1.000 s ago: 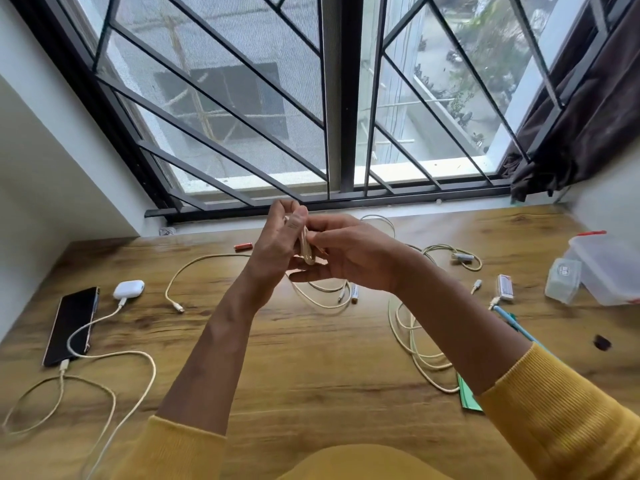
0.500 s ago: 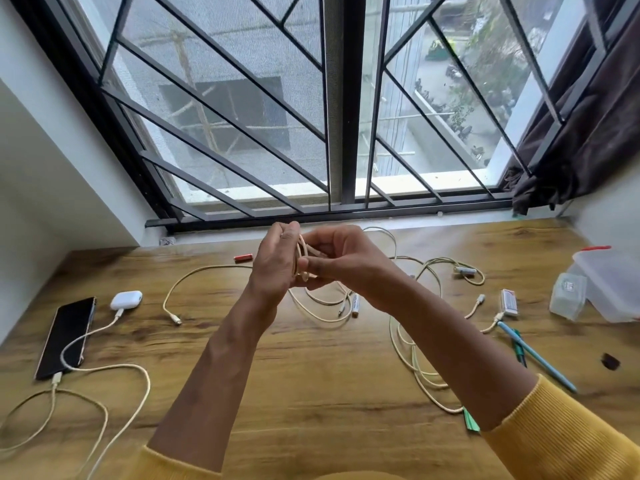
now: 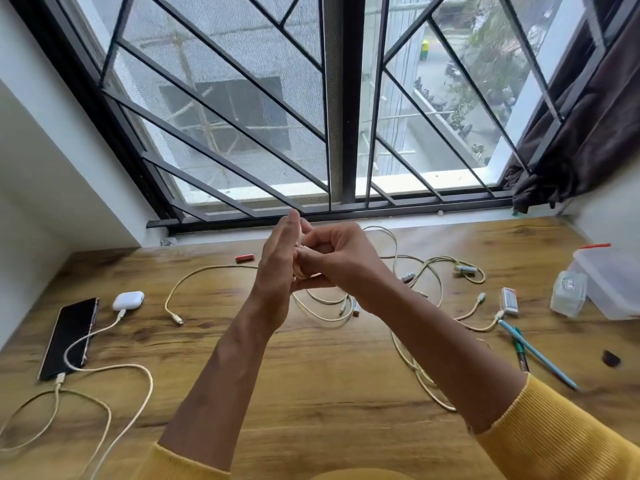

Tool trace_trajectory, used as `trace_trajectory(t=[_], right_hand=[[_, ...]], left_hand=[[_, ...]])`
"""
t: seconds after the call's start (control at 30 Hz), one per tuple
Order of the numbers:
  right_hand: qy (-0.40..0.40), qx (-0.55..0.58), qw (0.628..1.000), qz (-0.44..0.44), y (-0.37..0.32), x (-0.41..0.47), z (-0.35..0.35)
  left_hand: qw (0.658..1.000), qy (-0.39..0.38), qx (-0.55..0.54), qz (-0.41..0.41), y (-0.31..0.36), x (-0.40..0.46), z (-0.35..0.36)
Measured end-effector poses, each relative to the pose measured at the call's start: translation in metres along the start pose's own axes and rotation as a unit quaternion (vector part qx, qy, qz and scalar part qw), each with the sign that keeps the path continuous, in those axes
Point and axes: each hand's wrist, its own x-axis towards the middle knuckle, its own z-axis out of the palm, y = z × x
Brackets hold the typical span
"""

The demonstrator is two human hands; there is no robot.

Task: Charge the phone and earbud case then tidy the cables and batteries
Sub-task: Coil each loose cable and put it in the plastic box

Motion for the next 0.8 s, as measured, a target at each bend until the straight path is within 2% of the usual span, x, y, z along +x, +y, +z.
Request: trace_trajectory(t=[0.1,0.23,0.33,0.47,0.57,0.63,0.73,0.8], right_hand=[[-0.001,-0.056,0.998,-0.025,0.001,0.000,0.003],[-0.051,0.019,0.998,-0.008,-0.005,0.001,0.001],[-0.069,0.018,0.997,-0.006,-0.008,0.002,0.000],[-0.082,-0.059,0.994,-0.031,-0.005,0.003,0.005],[-0.067,-0.198,0.974,-0.082,0.000,0.005,0.005],[-0.058,-0.263,0.958,-0.101,0.001,0.003,0.006],[-0.035,-0.274,0.956,-0.102,0.001,-0.001,0.011],[0.004,-0.300,0.947,-0.115,0.002,-0.001,0.013]], left_hand=[[1.000,0.010,-0.012,-0.003,0.001,0.001,0.000],[0.996,0.056,-0.071,-0.029,0.003,0.007,-0.008],[0.992,0.078,-0.095,-0.032,0.002,0.009,-0.012],[0.992,0.094,-0.084,-0.029,0.000,0.009,-0.010],[0.989,0.105,-0.098,-0.036,-0.003,0.013,-0.011],[0.983,0.098,-0.148,-0.052,0.000,0.014,-0.011],[0.969,0.069,-0.231,-0.058,0.007,0.008,-0.006],[0.967,0.065,-0.239,-0.057,0.008,0.005,-0.003]])
